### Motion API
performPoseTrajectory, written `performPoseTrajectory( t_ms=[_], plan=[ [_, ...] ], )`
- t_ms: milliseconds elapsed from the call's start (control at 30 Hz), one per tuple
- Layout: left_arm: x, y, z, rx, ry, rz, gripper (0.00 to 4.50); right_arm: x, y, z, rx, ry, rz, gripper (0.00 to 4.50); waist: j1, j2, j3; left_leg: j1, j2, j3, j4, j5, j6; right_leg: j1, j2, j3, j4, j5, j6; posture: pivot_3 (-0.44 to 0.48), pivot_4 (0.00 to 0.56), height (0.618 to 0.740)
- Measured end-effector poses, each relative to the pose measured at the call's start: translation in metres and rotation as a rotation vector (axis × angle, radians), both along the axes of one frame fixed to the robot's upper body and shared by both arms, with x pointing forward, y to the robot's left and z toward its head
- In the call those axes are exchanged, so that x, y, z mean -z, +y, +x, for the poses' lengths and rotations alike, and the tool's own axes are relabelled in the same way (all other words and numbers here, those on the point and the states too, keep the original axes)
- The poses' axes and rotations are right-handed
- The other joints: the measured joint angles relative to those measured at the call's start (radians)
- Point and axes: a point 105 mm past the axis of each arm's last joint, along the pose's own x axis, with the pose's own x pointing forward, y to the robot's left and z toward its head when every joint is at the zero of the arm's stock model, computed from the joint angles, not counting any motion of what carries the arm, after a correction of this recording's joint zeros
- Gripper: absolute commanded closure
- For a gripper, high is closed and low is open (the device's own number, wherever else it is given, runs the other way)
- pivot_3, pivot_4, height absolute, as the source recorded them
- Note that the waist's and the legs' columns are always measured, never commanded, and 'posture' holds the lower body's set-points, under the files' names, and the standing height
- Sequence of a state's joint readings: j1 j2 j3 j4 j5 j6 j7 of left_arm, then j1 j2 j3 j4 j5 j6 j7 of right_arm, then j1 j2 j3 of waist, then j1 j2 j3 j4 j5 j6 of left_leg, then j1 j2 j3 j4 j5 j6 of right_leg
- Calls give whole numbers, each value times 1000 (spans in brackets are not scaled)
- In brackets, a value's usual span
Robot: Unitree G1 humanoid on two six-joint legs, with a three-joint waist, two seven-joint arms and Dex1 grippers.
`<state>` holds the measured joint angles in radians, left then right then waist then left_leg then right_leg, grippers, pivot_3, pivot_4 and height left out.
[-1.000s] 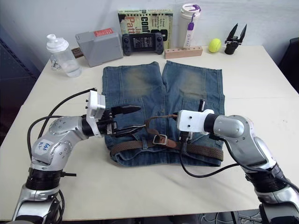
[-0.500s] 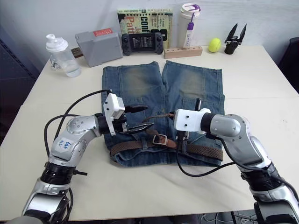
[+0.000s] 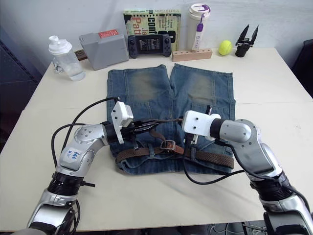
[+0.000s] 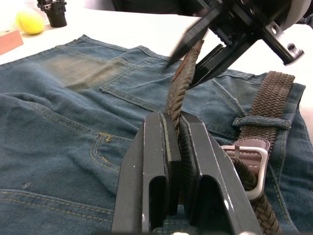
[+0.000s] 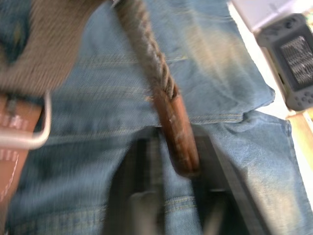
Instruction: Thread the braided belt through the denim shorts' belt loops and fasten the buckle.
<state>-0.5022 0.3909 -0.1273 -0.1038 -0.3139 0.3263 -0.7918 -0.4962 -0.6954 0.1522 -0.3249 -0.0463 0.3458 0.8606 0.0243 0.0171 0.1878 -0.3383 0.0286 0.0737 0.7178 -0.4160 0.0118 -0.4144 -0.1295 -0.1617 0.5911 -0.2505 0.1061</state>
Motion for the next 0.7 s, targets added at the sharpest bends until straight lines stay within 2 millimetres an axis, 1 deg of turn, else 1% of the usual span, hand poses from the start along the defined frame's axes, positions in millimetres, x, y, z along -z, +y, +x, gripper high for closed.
performPoseTrajectory(
  t_ms=[100,133,233,267,300,367,400,500,533,567,600,700],
  plan=[
    [0,0,0,-5,0,-7,4500,-4,-17,7,111,39,55,653,1,0,0,0,0,0,0,0,0,0,0,0,0,0,0,0,150,722],
    [-1,-2,0,-6,-1,-17,4500,-2,-25,7,147,79,79,261,1,0,0,0,0,0,0,0,0,0,0,0,0,0,0,0,150,722],
    [-3,-3,1,-15,-3,-48,4500,5,-37,1,192,195,145,261,0,0,0,0,0,0,0,0,0,0,0,0,0,0,0,0,150,722],
    [-6,-3,1,-19,-7,-69,4500,8,-38,-2,196,236,171,781,0,0,0,0,0,0,0,0,0,0,0,0,0,0,0,0,150,722],
    [-7,-3,0,-19,-11,-83,4500,10,-38,-5,196,259,187,1125,0,0,0,0,0,0,0,0,0,0,0,0,0,0,0,0,150,722],
    [-8,-4,-1,-14,-15,-101,4500,9,-35,-8,189,296,222,2094,-2,0,0,0,0,0,0,0,0,0,0,0,0,0,0,0,150,722],
    [-8,-4,-2,-13,-14,-104,4500,9,-34,-9,185,302,229,2490,-2,0,0,0,0,0,0,0,0,0,0,0,0,0,0,0,150,722],
    [-8,-5,-9,2,-9,-132,4500,13,-24,-18,157,403,322,3872,-2,0,0,0,0,0,-1,0,0,0,0,0,0,0,0,0,150,722],
    [-8,-5,-11,7,-7,-142,4500,15,-18,-22,140,437,350,4299,-2,0,0,0,0,0,-1,0,0,0,0,0,0,0,0,0,150,722],
    [-7,-6,-12,10,-6,-147,4500,18,-10,-26,116,468,367,4417,-1,0,0,0,0,0,0,0,0,0,0,0,0,0,0,0,150,722],
    [-8,-5,-15,13,-8,-150,4500,21,-1,-30,90,494,370,4417,-1,0,0,0,0,0,0,0,0,0,0,0,0,0,0,0,150,722],
    [-8,-6,-16,19,-5,-160,4500,29,16,-37,56,528,367,4417,1,0,0,0,0,-1,1,0,0,0,-1,0,0,0,0,0,150,722]
  ],
)
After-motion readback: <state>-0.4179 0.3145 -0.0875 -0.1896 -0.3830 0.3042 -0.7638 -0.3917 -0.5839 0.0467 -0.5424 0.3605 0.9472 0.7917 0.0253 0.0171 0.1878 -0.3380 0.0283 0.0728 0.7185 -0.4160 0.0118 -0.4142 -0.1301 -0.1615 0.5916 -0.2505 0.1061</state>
